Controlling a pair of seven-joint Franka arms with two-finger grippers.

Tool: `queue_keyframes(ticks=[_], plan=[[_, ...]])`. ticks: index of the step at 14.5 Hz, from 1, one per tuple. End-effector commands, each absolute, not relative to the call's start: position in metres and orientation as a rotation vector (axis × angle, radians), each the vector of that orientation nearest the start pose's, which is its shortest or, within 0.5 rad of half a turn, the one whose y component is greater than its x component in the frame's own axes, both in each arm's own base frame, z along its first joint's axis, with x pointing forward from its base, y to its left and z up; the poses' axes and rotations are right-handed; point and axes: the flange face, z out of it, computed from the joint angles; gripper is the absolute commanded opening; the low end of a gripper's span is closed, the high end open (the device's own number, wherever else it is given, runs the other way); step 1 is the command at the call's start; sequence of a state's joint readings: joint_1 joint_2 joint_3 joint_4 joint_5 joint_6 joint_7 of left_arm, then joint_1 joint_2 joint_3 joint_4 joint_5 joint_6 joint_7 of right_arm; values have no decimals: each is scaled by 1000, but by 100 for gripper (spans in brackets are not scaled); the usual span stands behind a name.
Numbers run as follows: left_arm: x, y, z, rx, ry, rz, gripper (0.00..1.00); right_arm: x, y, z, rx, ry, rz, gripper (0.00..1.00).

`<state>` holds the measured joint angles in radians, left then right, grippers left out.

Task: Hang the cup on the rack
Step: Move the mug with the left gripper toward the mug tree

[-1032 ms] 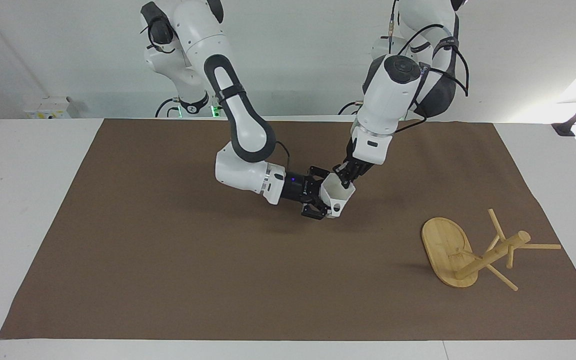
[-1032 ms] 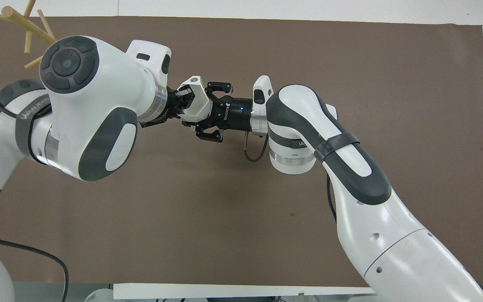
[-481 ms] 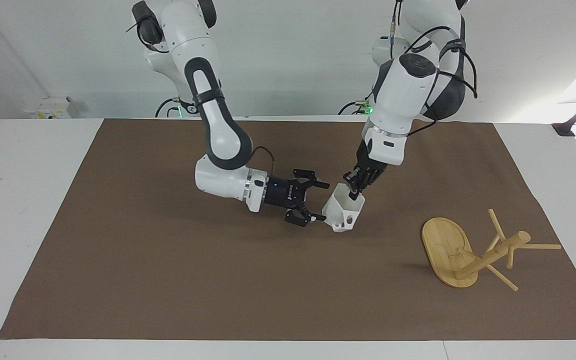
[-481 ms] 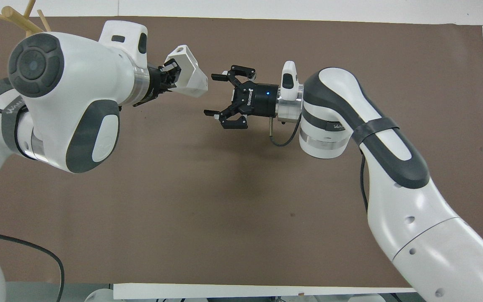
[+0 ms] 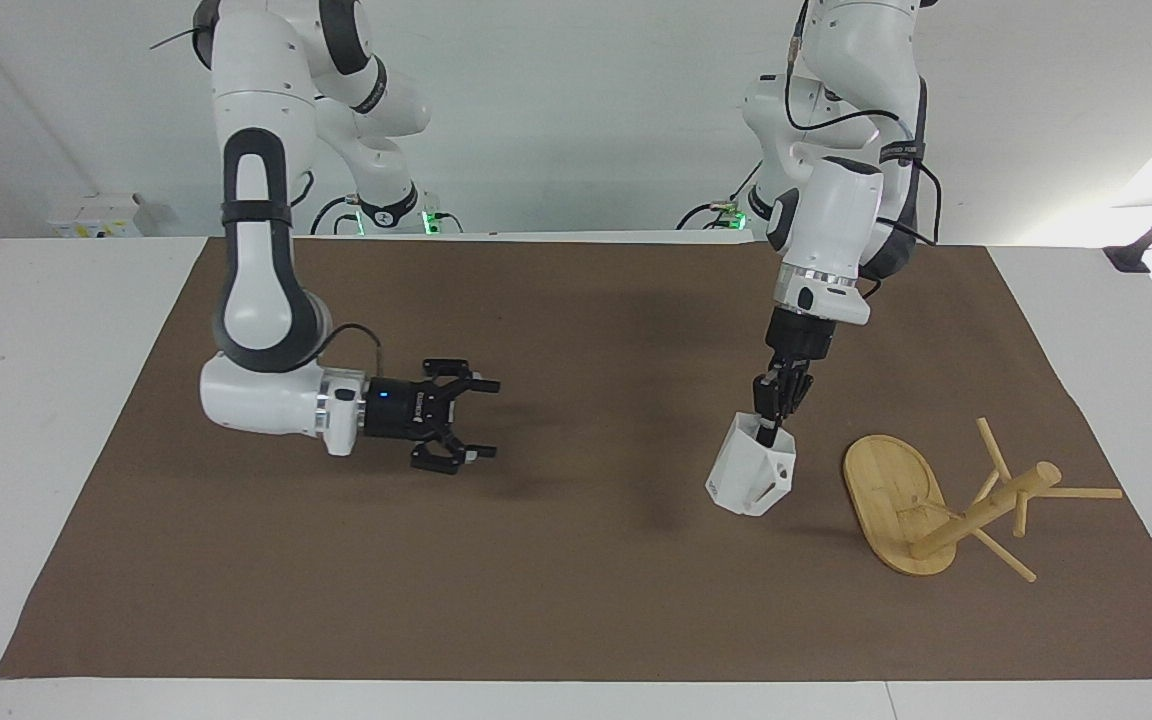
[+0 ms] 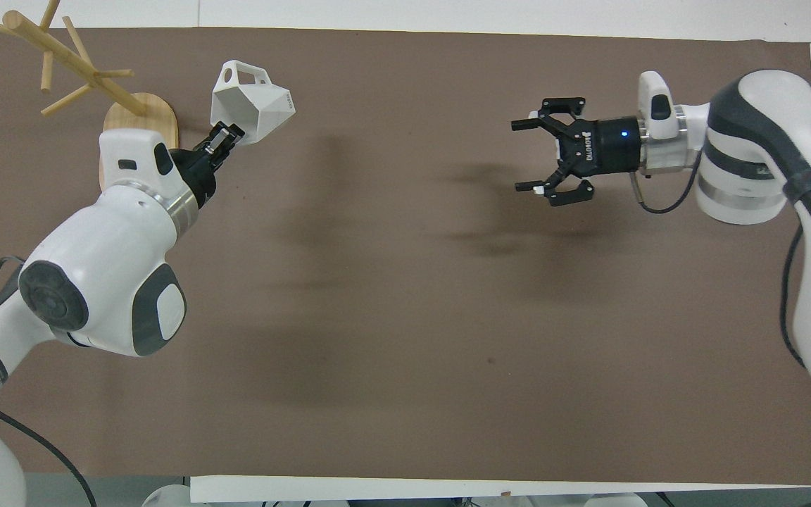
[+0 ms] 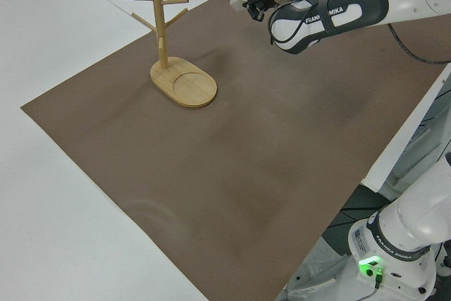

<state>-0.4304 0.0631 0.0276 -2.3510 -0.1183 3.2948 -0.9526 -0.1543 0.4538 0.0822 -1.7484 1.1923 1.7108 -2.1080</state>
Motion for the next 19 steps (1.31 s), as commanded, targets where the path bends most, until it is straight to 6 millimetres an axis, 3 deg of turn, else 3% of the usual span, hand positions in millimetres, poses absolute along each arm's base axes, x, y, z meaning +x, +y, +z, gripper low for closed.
queue_keyframes(ticks=[1, 4, 7, 10, 13, 15, 19], plan=[[505, -195, 408, 2069, 945, 918, 0, 623, -30, 392, -1670, -1524, -734, 100], [516, -192, 416, 2002, 1017, 910, 0, 596, -77, 460, -1987, -1564, -444, 100], [537, -171, 399, 2010, 1079, 921, 0, 582, -85, 516, -2167, -1516, -284, 100], [546, -151, 398, 1993, 1124, 940, 0, 570, -74, 590, -2455, -1384, -93, 100], [549, -147, 391, 2003, 1138, 936, 0, 564, -43, 619, -2627, -1222, 29, 100], [552, -140, 386, 2009, 1148, 939, 0, 552, -31, 636, -2786, -954, 84, 100], [555, -116, 382, 2002, 1199, 953, 0, 540, -15, 643, -3001, -450, 221, 100]])
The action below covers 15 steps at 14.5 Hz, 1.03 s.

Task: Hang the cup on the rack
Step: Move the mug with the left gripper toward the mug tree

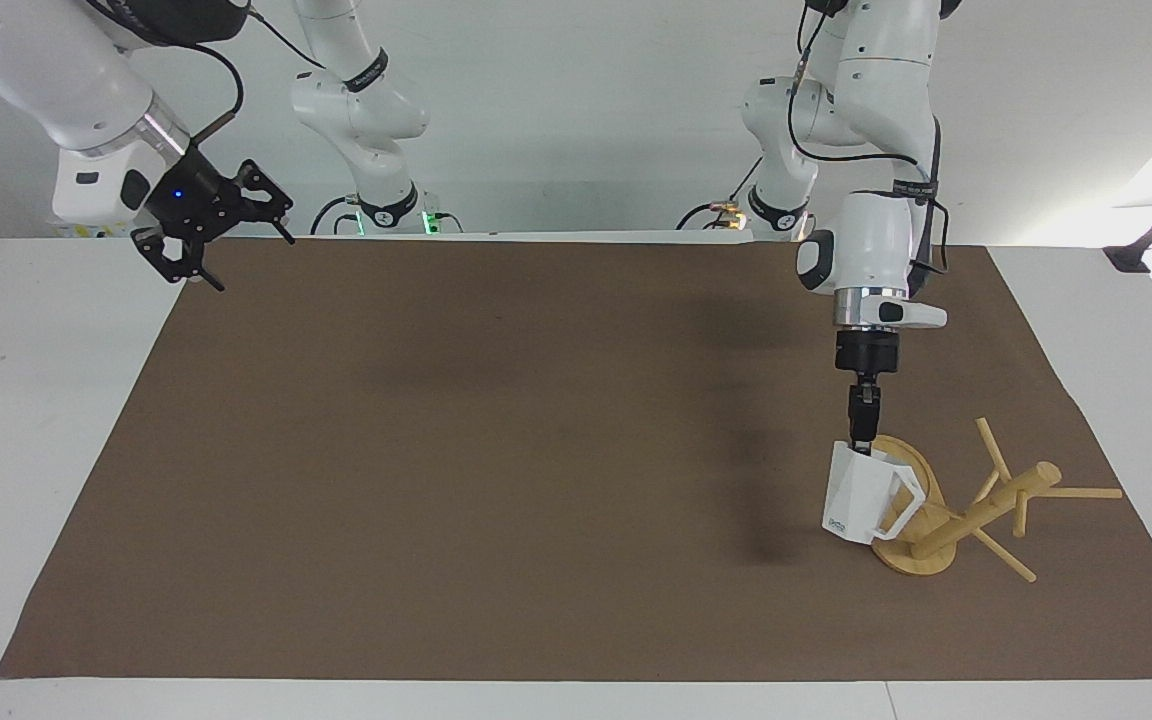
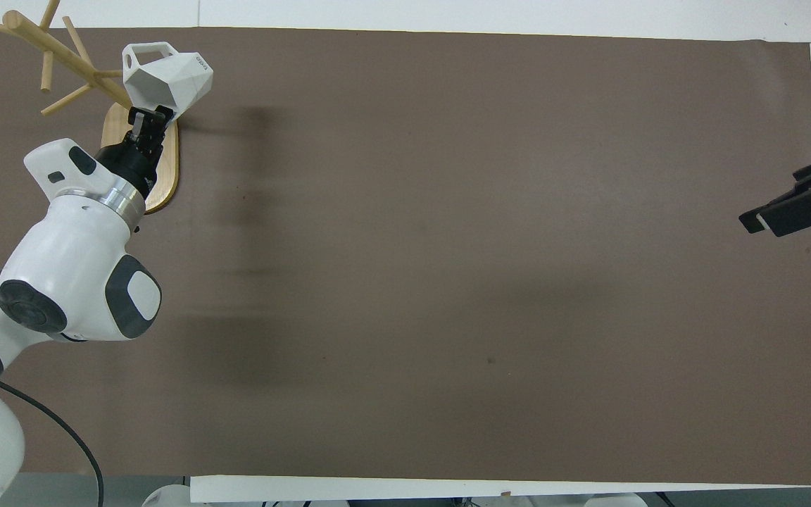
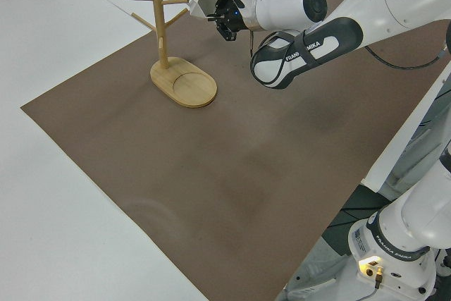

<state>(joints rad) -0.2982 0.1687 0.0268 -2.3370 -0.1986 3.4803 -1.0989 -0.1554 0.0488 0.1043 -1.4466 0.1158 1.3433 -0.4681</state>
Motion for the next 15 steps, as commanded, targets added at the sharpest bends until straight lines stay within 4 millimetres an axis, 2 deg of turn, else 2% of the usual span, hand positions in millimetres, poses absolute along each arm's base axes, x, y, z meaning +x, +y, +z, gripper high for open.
queue_keyframes(ticks=[1, 6, 7, 9, 10, 11, 12, 14, 15], plan=[[555, -113, 383, 2001, 1204, 957, 0, 539, -15, 641, -3057, -386, 239, 100], [548, -104, 361, 2052, 1236, 925, 0, 533, -13, 640, -3144, -79, 255, 100], [547, -92, 355, 2058, 1264, 923, 0, 533, -12, 640, -3145, -76, 255, 100], [547, -88, 353, 2054, 1287, 912, 0, 533, -13, 638, -3143, -77, 255, 100], [549, -79, 352, 2060, 1311, 907, 4, 532, -13, 638, -3142, -79, 262, 100], [559, -66, 357, 2050, 1345, 903, 42, 532, -13, 638, -3140, -80, 267, 100], [571, -64, 365, 2067, 1366, 866, 99, 532, -13, 637, -3140, -80, 267, 100], [588, -65, 381, 2101, 1394, 790, 100, 529, -17, 634, -3141, -61, 269, 100], [590, -59, 388, 2103, 1405, 780, 100, 528, -19, 632, -3140, -53, 279, 100]])
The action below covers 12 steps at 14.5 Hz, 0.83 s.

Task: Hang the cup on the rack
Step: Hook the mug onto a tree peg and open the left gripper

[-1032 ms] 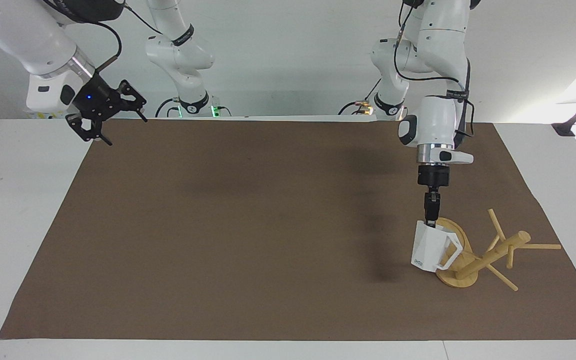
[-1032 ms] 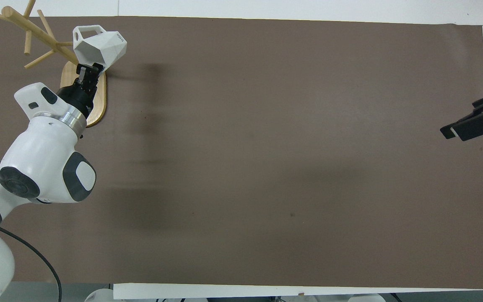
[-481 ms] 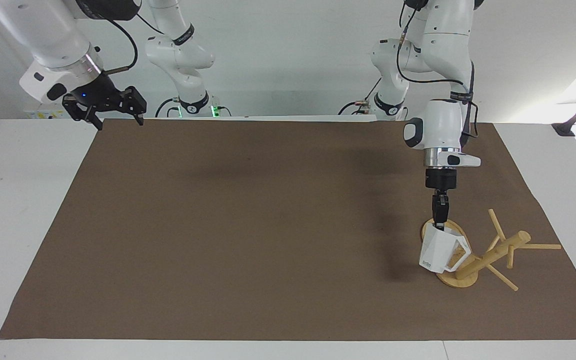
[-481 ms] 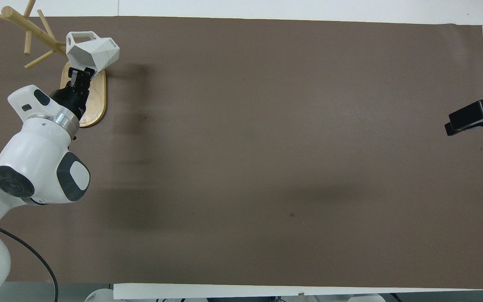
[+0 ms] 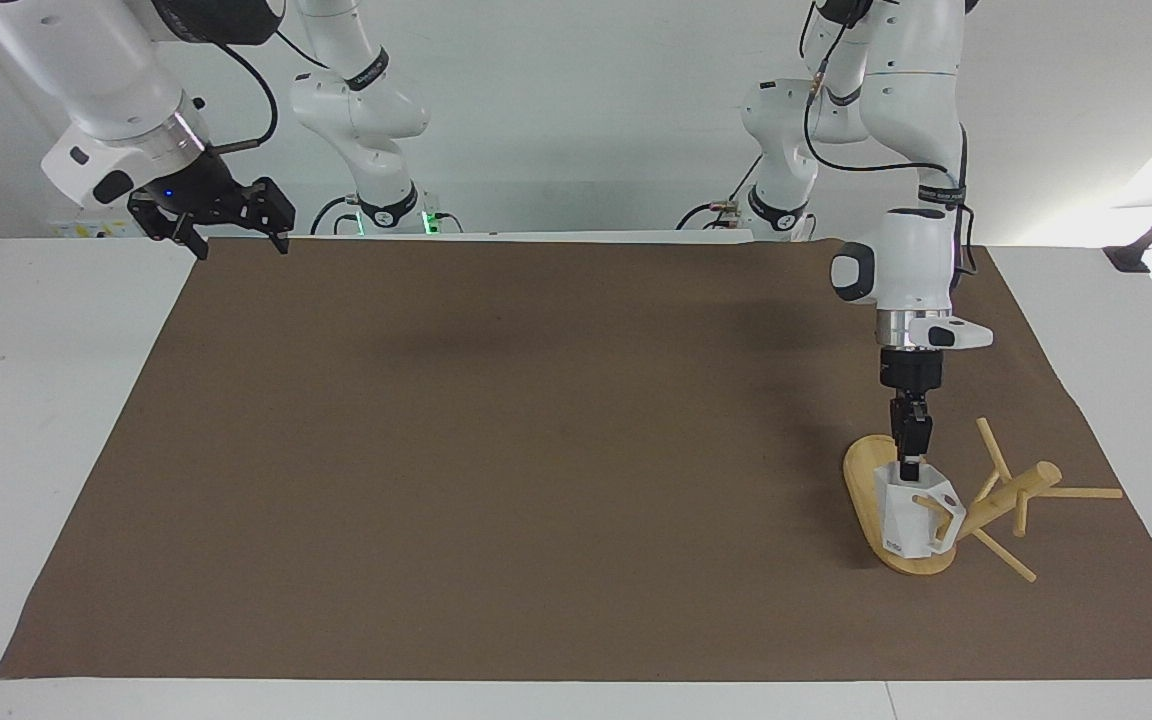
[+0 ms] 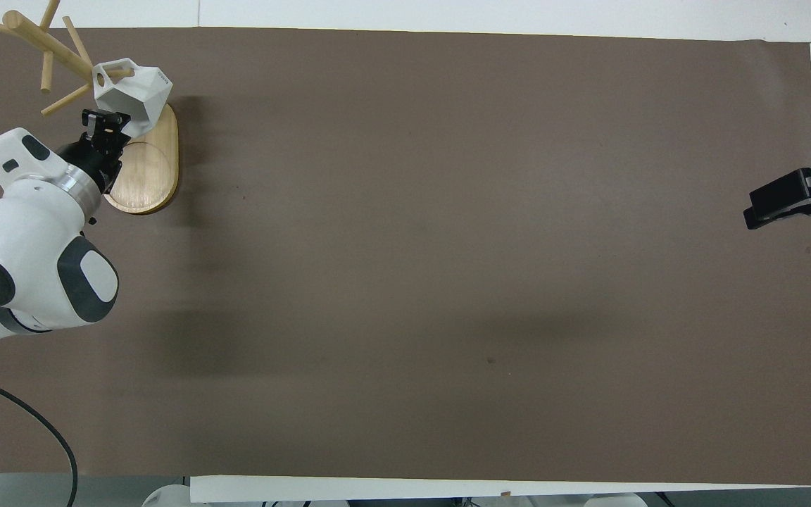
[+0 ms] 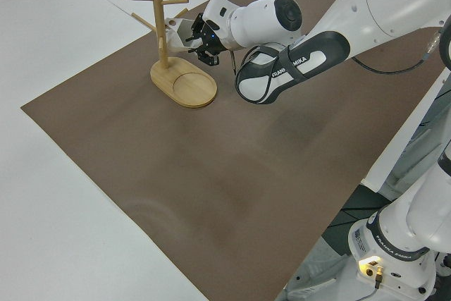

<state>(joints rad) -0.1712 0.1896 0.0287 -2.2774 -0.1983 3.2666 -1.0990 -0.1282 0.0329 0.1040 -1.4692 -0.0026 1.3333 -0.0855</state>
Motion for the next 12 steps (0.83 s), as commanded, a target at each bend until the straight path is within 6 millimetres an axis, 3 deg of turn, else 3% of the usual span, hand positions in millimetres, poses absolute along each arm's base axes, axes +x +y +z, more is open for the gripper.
queue_keyframes(ticks=[1, 6, 9, 12], plan=[[590, -56, 405, -2892, -1939, -1046, 100, 526, -21, 630, -3139, -53, 286, 100], [579, -45, 483, -2932, -1872, -615, 100, 524, -18, 630, -3139, -60, 294, 100], [580, -36, 534, -2916, -1617, -443, 100, 524, -19, 629, -3139, -63, 294, 100], [574, -35, 564, -2975, -1269, -291, 100, 523, -15, 629, -3139, -89, 299, 100]])
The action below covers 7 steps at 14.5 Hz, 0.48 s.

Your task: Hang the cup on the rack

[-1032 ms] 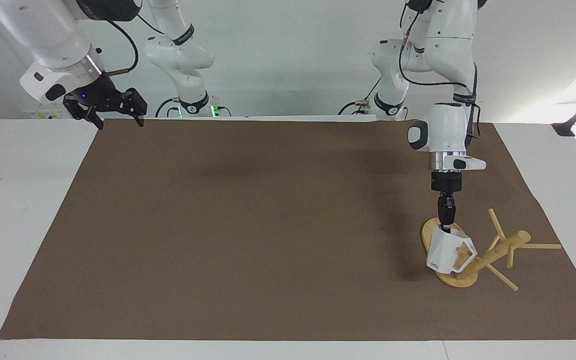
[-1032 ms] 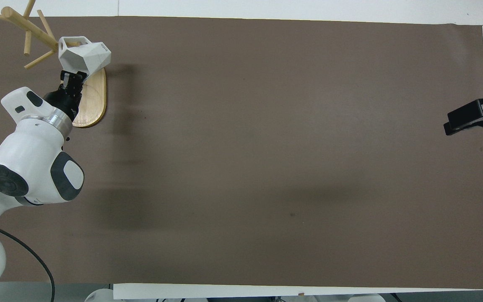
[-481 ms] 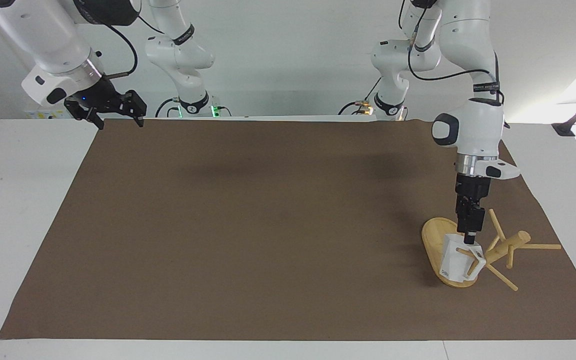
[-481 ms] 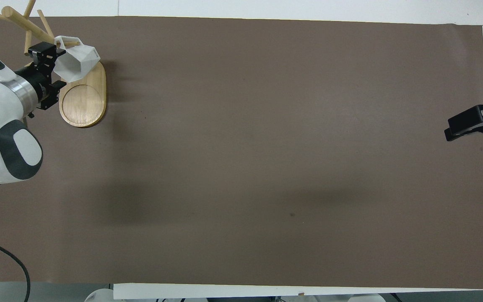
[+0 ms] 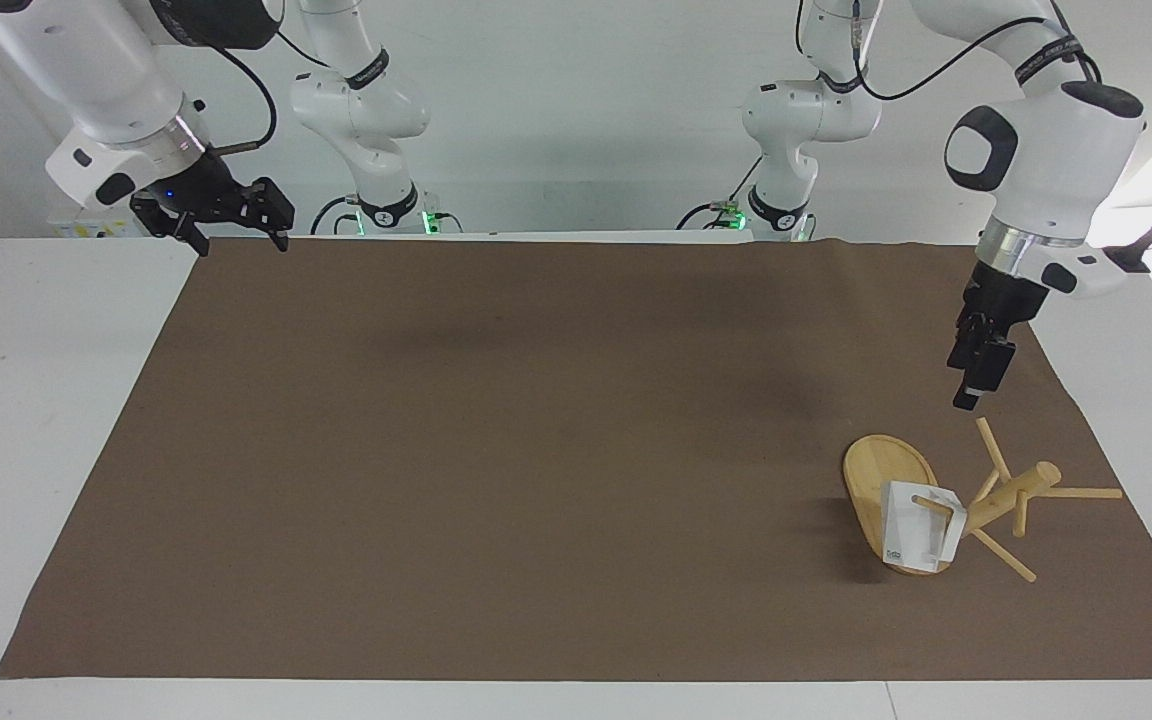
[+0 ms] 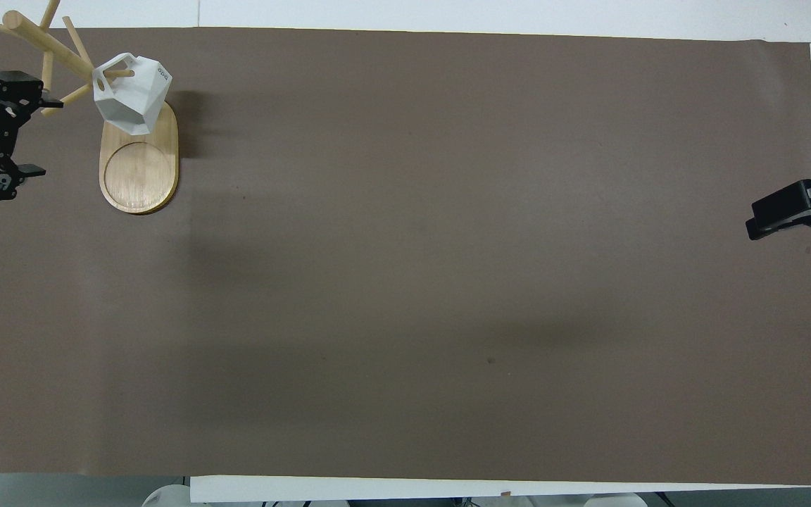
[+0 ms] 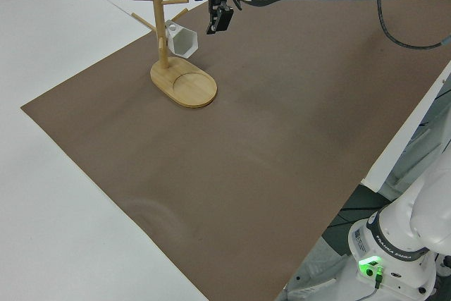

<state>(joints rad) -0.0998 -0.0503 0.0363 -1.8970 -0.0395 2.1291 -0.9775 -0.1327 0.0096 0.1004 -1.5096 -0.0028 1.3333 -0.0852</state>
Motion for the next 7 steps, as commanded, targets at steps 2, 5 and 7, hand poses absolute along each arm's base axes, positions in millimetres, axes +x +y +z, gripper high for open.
queue_keyframes(ticks=[2, 5, 7], plan=[[569, -34, 588, -3029, -1049, -212, 100, 521, -15, 628, -3136, -87, 311, 100], [564, -34, 607, -3109, -530, -21, 100, 520, -20, 625, -3131, -73, 312, 100], [561, -27, 614, -3149, -201, 97, 100, 520, -20, 625, -3131, -76, 312, 100]])
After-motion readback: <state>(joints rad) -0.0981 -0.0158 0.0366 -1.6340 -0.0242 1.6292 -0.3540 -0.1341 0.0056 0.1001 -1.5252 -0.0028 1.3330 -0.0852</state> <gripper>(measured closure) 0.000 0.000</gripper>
